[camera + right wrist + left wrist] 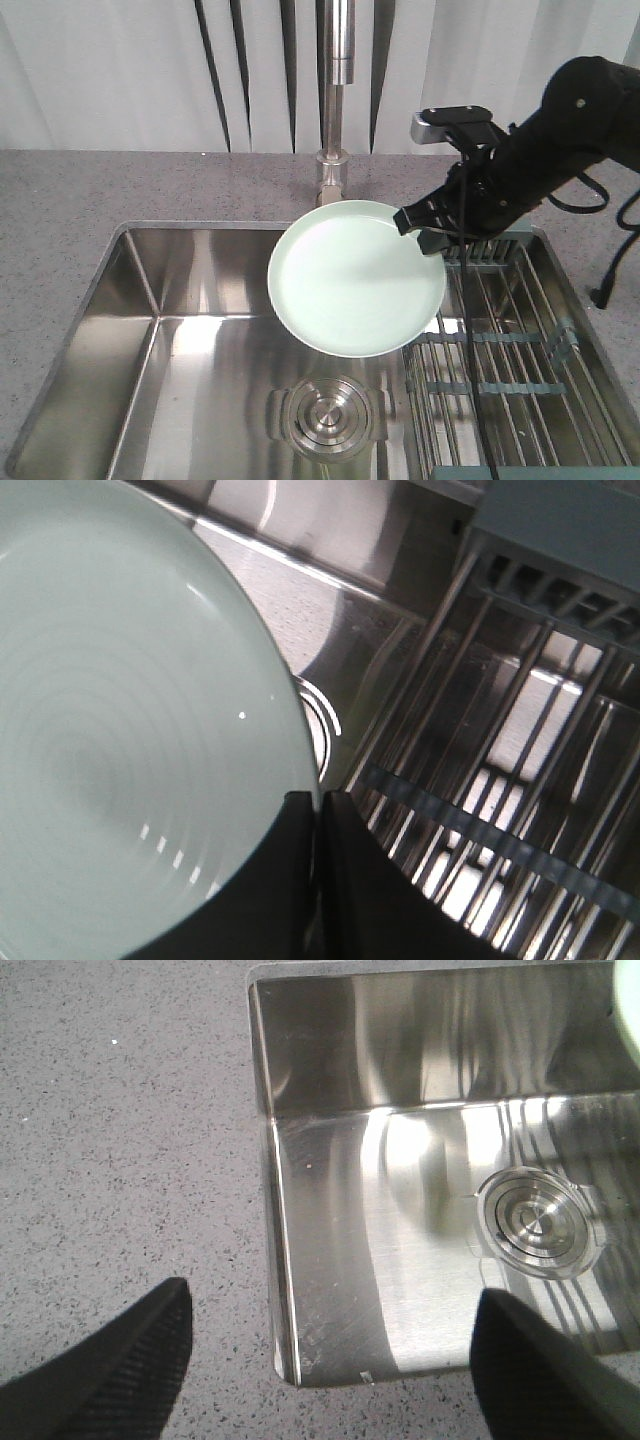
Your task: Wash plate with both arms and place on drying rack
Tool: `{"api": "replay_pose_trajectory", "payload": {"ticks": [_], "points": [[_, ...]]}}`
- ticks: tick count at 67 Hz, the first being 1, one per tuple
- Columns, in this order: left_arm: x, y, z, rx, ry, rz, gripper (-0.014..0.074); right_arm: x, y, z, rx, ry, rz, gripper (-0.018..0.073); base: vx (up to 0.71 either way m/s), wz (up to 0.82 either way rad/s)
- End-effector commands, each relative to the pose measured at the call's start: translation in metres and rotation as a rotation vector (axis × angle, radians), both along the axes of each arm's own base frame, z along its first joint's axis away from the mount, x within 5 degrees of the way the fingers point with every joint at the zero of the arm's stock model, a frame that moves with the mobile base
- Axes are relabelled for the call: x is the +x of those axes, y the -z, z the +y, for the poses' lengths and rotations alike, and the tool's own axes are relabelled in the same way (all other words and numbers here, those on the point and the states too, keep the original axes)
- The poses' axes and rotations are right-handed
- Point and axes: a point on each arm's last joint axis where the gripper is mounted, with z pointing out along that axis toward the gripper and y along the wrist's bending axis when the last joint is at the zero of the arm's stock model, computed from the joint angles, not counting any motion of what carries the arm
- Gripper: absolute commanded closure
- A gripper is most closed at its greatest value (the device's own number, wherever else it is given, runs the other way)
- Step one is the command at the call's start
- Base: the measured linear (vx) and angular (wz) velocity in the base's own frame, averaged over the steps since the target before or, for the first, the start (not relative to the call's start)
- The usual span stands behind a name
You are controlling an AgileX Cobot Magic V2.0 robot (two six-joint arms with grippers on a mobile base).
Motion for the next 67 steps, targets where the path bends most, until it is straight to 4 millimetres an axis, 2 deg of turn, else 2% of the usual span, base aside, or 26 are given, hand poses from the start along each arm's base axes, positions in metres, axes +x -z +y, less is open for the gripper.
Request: {"api": "replay_pose_trajectory", "payload": {"ticks": [1,10,25,37,50,58,67], "points": [[0.003,-0.010,-0.001,-0.020,-0.001,-0.069,0.0062,-0.017,-0.029,-0.018,0.044,0.059,-0.128,0.0561,0.00,0.00],[0.003,-0.010,-0.001,-0.020,-0.001,-0.069,0.0062,-0.042,-0.023,-0.038,0.030,0.094,-0.125,0.0561,0.00,0.00],[0.003,-0.010,-0.001,-0.020,-0.001,-0.069,0.0062,-0.080,-0.019,-0.038,0.019,0.085,-0.109,0.0561,0.00,0.00],[0.003,-0.010,-0.001,-0.020,-0.001,-0.069,0.0062,-0.101,-0.014,-0.023,0.029,0.053,-0.089,0.0561,0.00,0.00],[0.003,-0.010,-0.001,-0.020,-0.001,-0.069,0.0062,-0.112,-0.015,0.008,0.065,0.001,-0.074,0.0561,0.00,0.00],[0.003,-0.010,-0.001,-0.020,-0.001,-0.069,0.0062,-0.114,-0.018,0.022,0.078,-0.013,-0.081,0.0561,0.00,0.00],[0.003,-0.010,-0.001,-0.020,-0.001,-0.069,0.0062,-0.105,-0.025,0.038,0.074,-0.035,-0.078,0.0561,0.00,0.00]]}}
